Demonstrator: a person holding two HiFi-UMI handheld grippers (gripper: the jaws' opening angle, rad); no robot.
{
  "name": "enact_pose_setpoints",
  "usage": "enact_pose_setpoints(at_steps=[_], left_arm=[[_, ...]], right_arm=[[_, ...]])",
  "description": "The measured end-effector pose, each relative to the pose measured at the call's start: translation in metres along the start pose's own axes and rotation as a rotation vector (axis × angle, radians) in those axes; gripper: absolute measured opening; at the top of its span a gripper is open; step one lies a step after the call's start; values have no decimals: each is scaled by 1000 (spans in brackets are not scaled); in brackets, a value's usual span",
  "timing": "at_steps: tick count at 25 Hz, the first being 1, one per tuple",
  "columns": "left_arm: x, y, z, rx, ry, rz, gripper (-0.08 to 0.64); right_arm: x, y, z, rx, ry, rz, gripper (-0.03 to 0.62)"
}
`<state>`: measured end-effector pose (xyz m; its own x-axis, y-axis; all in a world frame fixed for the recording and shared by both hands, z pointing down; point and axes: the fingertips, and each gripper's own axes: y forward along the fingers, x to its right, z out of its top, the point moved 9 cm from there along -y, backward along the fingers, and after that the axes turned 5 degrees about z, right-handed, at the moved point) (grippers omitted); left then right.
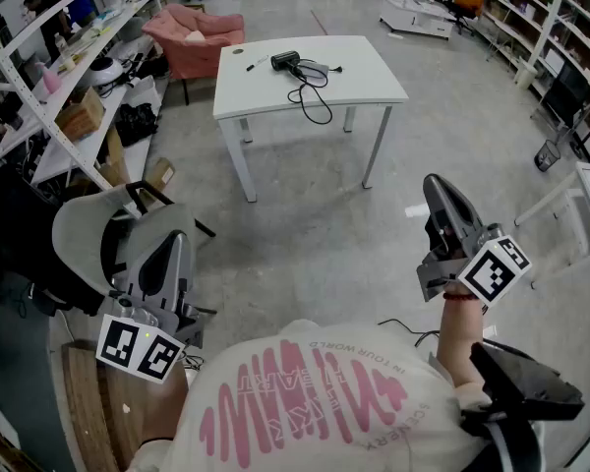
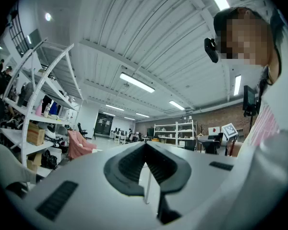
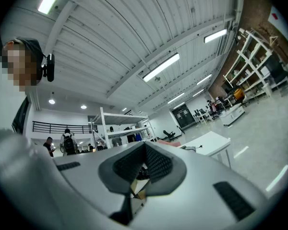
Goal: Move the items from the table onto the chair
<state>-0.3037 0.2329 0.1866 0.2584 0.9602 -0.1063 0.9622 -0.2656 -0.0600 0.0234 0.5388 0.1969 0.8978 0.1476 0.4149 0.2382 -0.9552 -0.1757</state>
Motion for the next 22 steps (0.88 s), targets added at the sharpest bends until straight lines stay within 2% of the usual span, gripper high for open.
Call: enact_pose_setpoints(at_steps=[11, 14, 16, 18, 20, 22], left_arm=[[32, 23, -15, 12, 8, 68, 11], [40, 27, -16, 79, 15, 105, 11], [44, 32, -13, 137, -1, 89, 11], [42, 44, -11, 160, 24, 71, 11], [35, 64, -12, 139, 65, 79, 11], [25, 91, -14, 100, 66, 70, 11]], right_arm=[[49, -30, 11, -47, -8, 14, 14], [61, -40, 11, -28, -4, 65, 15], [67, -42, 12, -6, 19, 105, 15], [69, -41, 12, 6, 20, 128, 17], [71, -39, 11, 12, -16, 113, 17], [78, -36, 10, 9, -51, 84, 17]])
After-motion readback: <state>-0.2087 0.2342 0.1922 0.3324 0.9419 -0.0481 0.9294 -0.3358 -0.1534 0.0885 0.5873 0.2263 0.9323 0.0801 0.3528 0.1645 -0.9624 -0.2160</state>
